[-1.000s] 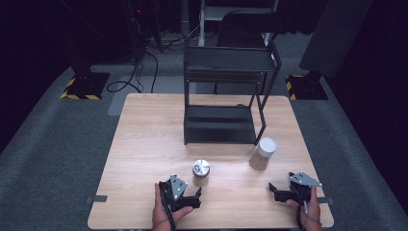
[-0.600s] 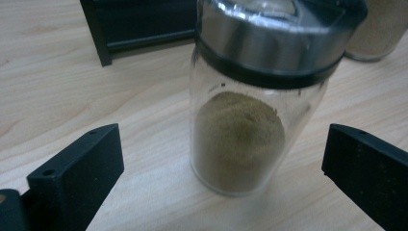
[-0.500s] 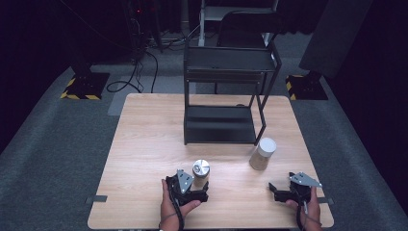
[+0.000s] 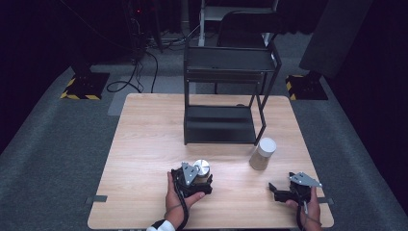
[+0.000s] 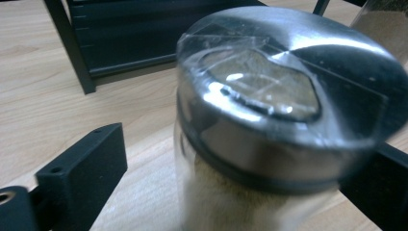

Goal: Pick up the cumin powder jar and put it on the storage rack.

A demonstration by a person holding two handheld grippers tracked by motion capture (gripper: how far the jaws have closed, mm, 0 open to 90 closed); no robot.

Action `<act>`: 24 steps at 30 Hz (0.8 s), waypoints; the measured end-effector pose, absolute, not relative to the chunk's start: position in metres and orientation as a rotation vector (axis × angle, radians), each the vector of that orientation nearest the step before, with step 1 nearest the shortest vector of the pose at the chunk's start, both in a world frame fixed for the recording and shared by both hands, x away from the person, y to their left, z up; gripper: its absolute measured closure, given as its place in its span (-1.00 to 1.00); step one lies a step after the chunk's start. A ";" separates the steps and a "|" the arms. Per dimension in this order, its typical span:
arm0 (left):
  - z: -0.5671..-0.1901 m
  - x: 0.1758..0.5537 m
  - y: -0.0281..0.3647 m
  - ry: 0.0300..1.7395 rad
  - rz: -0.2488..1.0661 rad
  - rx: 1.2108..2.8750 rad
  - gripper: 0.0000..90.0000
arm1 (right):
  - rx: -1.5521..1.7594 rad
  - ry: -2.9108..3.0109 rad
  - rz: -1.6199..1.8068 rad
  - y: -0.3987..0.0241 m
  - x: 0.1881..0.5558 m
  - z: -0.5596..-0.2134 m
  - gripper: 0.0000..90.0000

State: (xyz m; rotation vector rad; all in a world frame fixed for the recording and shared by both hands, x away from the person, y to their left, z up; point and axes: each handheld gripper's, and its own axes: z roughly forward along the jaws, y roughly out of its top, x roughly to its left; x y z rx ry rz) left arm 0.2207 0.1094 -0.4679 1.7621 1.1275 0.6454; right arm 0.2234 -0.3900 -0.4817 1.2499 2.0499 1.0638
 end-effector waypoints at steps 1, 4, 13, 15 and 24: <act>-0.468 0.222 0.109 1.129 0.636 1.758 -0.88 | 1.252 2.049 1.063 -0.390 0.223 -0.482 -1.00; -0.472 0.224 0.107 1.119 0.642 1.755 -0.75 | 1.250 2.048 1.063 -0.390 0.223 -0.482 -1.00; -0.476 0.224 0.103 1.101 0.658 1.737 -0.34 | 1.252 2.046 1.061 -0.389 0.223 -0.482 -1.00; -0.475 0.225 0.103 1.099 0.658 1.740 -0.32 | 1.252 2.045 1.061 -0.389 0.223 -0.482 -1.00; -0.469 0.232 0.104 1.138 0.627 1.723 -0.31 | 1.250 2.039 1.057 -0.388 0.222 -0.482 -1.00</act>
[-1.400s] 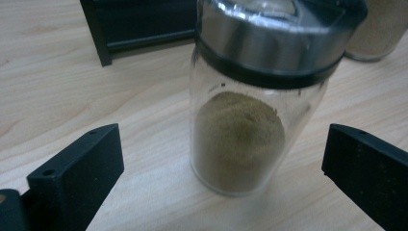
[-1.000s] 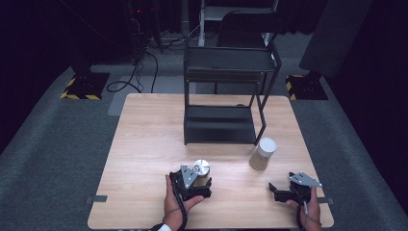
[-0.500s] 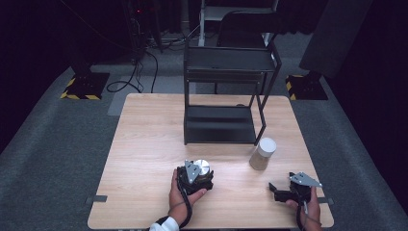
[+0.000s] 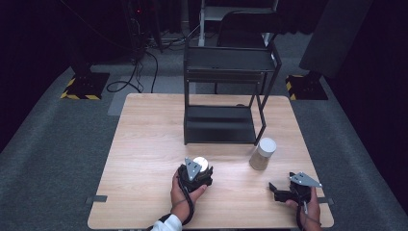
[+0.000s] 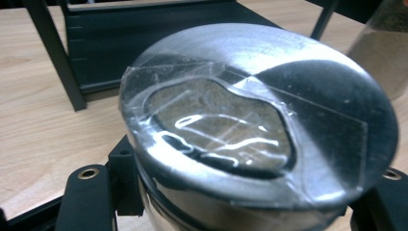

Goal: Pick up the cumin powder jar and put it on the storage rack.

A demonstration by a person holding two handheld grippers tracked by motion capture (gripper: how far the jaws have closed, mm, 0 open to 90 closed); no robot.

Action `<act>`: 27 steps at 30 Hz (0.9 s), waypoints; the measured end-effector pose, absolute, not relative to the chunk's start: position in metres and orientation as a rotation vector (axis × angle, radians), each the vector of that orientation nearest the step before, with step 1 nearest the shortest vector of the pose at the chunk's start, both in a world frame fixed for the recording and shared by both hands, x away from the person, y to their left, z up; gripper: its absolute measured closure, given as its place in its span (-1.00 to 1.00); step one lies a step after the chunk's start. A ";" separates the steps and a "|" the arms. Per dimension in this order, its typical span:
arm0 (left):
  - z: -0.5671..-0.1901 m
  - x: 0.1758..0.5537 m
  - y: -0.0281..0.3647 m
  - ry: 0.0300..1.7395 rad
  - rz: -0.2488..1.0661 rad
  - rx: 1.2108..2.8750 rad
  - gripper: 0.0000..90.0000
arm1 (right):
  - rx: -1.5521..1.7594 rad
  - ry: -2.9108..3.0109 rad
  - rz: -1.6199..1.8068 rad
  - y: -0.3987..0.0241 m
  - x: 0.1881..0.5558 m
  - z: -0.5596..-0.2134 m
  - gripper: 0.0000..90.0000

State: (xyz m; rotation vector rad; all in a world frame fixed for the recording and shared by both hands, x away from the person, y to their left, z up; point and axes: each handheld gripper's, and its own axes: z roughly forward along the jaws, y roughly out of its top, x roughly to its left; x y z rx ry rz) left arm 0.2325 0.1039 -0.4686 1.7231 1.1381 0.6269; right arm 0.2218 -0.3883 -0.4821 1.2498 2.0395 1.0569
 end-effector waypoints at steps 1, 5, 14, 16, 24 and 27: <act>-0.466 0.233 0.103 1.140 0.632 1.726 -0.31 | 1.250 2.039 1.056 -0.388 0.222 -0.482 -1.00; -0.458 0.235 0.100 1.146 0.645 1.735 -0.31 | 1.249 2.039 1.056 -0.388 0.222 -0.482 -1.00; -0.426 0.248 0.094 1.145 0.656 1.750 -0.31 | 1.250 2.035 1.053 -0.387 0.221 -0.482 -1.00; -0.420 0.250 0.093 1.149 0.656 1.752 -0.30 | 1.250 2.033 1.052 -0.387 0.221 -0.482 -1.00; -0.377 0.268 0.092 1.140 0.677 1.706 -0.30 | 1.253 2.029 1.049 -0.387 0.221 -0.482 -1.00; -0.367 0.271 0.090 1.139 0.698 1.688 -0.30 | 1.253 2.029 1.049 -0.387 0.221 -0.482 -1.00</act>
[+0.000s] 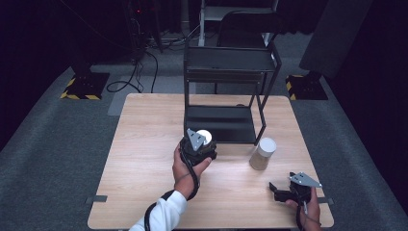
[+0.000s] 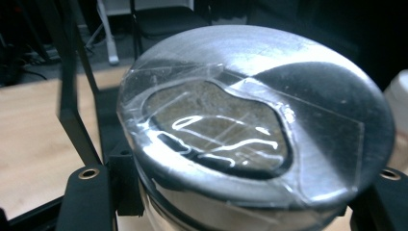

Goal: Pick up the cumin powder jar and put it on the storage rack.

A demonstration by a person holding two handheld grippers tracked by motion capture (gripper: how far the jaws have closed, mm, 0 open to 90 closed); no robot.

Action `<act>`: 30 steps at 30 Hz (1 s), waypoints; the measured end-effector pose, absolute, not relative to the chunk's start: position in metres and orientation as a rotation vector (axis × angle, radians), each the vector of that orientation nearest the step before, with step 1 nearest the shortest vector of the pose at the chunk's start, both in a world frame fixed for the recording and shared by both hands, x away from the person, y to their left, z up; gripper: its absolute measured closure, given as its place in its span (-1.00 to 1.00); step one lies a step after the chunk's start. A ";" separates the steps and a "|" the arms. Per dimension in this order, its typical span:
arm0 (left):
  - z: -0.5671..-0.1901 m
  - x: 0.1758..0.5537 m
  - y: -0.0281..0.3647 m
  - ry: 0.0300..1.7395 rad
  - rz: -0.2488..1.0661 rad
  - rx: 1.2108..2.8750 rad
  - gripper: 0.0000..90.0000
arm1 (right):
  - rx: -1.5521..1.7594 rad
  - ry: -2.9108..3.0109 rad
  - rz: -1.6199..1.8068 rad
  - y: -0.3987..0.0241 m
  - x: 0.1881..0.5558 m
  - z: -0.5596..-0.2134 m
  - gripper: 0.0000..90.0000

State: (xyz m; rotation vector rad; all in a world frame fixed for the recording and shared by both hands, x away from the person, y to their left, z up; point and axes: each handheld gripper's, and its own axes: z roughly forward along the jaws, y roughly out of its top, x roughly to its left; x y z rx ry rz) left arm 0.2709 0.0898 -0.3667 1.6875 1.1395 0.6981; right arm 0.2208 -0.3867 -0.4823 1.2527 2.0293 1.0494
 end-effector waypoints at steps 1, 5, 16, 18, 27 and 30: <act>-0.362 0.273 0.090 1.135 0.702 1.687 -0.30 | 1.251 2.028 1.049 -0.386 0.221 -0.482 -1.00; -0.337 0.283 0.087 1.135 0.719 1.667 -0.30 | 1.253 2.029 1.049 -0.387 0.221 -0.482 -1.00; -0.277 0.299 0.084 1.101 0.759 1.612 -0.30 | 1.254 2.025 1.048 -0.386 0.220 -0.482 -1.00; -0.264 0.303 0.083 1.103 0.767 1.604 -0.30 | 1.255 2.025 1.048 -0.386 0.220 -0.482 -1.00; -0.236 0.315 0.079 1.102 0.810 1.603 -0.30 | 1.255 2.026 1.047 -0.386 0.221 -0.482 -1.00; -0.227 0.322 0.080 1.108 0.798 1.594 -0.30 | 1.254 2.026 1.047 -0.386 0.220 -0.482 -1.00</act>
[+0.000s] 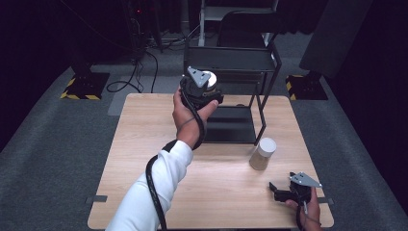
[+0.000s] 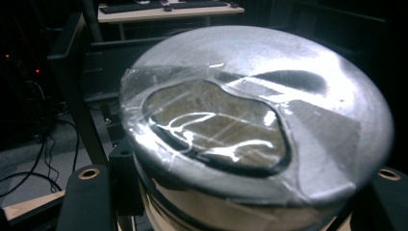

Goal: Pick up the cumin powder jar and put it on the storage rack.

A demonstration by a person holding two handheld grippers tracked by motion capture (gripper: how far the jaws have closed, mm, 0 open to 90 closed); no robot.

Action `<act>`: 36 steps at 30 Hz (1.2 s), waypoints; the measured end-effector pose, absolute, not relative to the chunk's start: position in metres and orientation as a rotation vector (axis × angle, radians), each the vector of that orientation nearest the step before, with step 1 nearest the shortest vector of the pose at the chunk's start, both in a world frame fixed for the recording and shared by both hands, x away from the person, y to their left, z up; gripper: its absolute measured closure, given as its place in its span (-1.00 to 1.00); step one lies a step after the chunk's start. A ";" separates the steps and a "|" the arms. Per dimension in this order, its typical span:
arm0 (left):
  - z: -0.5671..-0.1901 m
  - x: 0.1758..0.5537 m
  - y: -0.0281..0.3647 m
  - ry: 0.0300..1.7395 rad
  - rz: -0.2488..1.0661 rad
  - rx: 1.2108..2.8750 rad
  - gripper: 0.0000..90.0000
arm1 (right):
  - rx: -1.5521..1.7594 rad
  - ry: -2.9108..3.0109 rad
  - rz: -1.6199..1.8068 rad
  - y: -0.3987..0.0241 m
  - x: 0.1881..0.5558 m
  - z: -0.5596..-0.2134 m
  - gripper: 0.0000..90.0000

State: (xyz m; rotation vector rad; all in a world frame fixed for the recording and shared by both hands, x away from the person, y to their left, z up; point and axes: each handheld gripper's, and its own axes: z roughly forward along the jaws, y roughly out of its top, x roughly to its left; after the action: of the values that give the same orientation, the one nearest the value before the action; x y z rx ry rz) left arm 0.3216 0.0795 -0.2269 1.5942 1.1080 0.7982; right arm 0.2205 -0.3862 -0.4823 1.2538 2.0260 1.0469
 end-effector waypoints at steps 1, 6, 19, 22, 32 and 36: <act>-0.225 0.323 0.079 1.107 0.799 1.594 -0.30 | 1.253 2.025 1.047 -0.386 0.220 -0.482 -1.00; -0.213 0.330 0.076 1.106 0.805 1.596 -0.30 | 1.254 2.026 1.047 -0.386 0.220 -0.482 -1.00; -0.186 0.353 0.071 1.118 0.815 1.565 -0.30 | 1.250 2.024 1.045 -0.386 0.220 -0.483 -1.00; -0.181 0.357 0.072 1.121 0.829 1.558 -0.30 | 1.249 2.022 1.046 -0.385 0.220 -0.483 -1.00; -0.173 0.382 0.066 1.149 0.860 1.537 -0.30 | 1.250 2.023 1.047 -0.386 0.219 -0.483 -1.00; -0.172 0.395 0.059 1.157 0.871 1.536 -0.30 | 1.253 2.021 1.045 -0.385 0.219 -0.483 -1.00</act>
State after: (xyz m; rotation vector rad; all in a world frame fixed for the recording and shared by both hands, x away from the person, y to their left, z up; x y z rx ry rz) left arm 0.3948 0.0592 -0.1719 1.5360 1.1571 0.8713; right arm 0.2186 -0.3852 -0.4826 1.2532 2.0212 1.0450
